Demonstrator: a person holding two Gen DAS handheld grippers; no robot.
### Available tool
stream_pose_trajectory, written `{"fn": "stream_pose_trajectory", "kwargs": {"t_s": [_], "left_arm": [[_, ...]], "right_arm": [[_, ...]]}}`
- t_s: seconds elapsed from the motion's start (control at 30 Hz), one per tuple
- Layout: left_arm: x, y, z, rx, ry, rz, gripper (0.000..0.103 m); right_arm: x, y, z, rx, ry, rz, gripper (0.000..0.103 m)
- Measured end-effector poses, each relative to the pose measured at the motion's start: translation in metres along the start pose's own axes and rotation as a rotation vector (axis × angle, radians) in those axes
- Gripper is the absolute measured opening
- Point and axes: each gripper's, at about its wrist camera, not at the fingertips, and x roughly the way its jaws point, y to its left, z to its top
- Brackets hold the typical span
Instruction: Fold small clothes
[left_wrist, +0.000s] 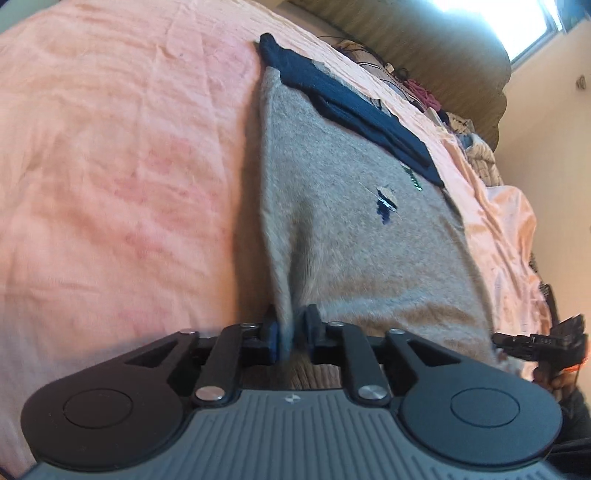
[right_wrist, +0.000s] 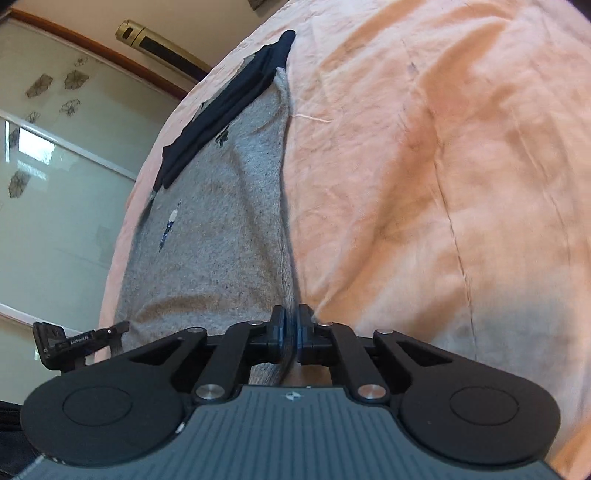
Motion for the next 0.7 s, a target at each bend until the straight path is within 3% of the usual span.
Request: {"fn": "stream_pose_trajectory", "kwargs": {"t_s": [0.03, 0.1, 0.17, 0.2, 0.23, 0.27, 0.3, 0.33, 0.37, 0.53, 0.63, 0.67, 0.7], "left_arm": [[-0.002, 0.0, -0.004, -0.013, 0.013, -0.038, 0.041], [-0.006, -0.002, -0.016, -0.042, 0.029, -0.132, 0.092], [-0.005, -0.009, -0.024, -0.042, 0.041, -0.158, 0.097], [-0.004, -0.014, -0.027, -0.02, 0.042, -0.148, 0.097], [-0.002, -0.019, -0.028, 0.003, 0.038, -0.14, 0.096], [-0.001, -0.022, -0.027, 0.017, 0.04, -0.133, 0.089], [0.002, -0.024, -0.026, 0.026, 0.054, -0.127, 0.046], [0.007, -0.023, -0.025, 0.025, 0.09, -0.11, 0.018], [0.01, -0.019, -0.025, 0.009, 0.119, -0.097, 0.009], [-0.006, -0.005, -0.031, 0.029, 0.105, -0.049, 0.009], [-0.008, 0.007, -0.025, 0.023, 0.132, -0.09, 0.012], [-0.012, 0.009, -0.019, 0.024, 0.141, -0.091, 0.012], [-0.018, 0.009, -0.012, 0.036, 0.132, -0.078, 0.02]], "right_arm": [[-0.003, 0.001, -0.006, 0.006, -0.008, 0.037, 0.056], [-0.001, 0.008, -0.016, 0.013, -0.001, 0.09, 0.077], [0.005, 0.016, -0.023, 0.001, 0.031, 0.107, 0.078], [0.01, 0.02, -0.024, 0.001, 0.044, 0.118, 0.077], [0.015, 0.022, -0.025, 0.004, 0.062, 0.128, 0.065], [0.022, 0.024, -0.026, -0.001, 0.089, 0.126, 0.052], [0.029, 0.025, -0.028, -0.017, 0.128, 0.11, 0.01], [0.033, 0.027, -0.032, -0.052, 0.155, 0.085, 0.011], [0.03, 0.029, -0.035, -0.08, 0.154, 0.093, 0.012], [-0.002, 0.017, -0.038, -0.118, 0.123, 0.0, 0.006], [0.0, 0.013, -0.037, -0.085, 0.115, 0.011, 0.004], [-0.001, 0.016, -0.035, -0.091, 0.115, 0.005, 0.006], [-0.003, 0.019, -0.03, -0.096, 0.103, -0.002, 0.018]]}}
